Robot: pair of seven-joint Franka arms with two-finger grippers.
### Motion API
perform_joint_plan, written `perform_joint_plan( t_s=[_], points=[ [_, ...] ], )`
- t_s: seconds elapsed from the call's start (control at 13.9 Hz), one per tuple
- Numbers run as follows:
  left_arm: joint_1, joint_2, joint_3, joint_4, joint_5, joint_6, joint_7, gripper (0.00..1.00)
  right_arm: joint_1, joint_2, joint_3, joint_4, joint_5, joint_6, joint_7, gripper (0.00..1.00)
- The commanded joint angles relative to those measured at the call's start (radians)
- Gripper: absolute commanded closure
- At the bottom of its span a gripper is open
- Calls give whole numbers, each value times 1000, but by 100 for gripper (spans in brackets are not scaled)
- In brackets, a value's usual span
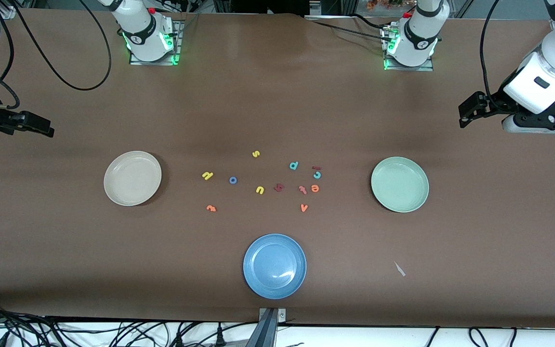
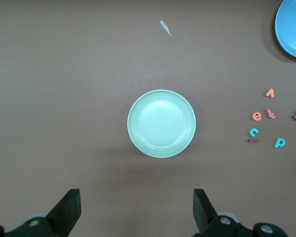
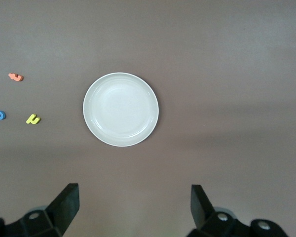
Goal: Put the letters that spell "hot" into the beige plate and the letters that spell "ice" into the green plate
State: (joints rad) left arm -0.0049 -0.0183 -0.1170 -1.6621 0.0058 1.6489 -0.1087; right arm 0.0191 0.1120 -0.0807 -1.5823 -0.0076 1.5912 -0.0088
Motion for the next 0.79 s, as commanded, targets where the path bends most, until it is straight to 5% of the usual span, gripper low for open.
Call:
perform_joint_plan(
  t_s=[0.0,0.72],
  points=[
    [5,8,0,21,-20,-8,21,0,-5,-23,4,-22,-11,18,-7,0],
    [5,17,0,24,-20,-8,21,0,-8,-21,2,-19,-5,19,-8,0]
  ],
)
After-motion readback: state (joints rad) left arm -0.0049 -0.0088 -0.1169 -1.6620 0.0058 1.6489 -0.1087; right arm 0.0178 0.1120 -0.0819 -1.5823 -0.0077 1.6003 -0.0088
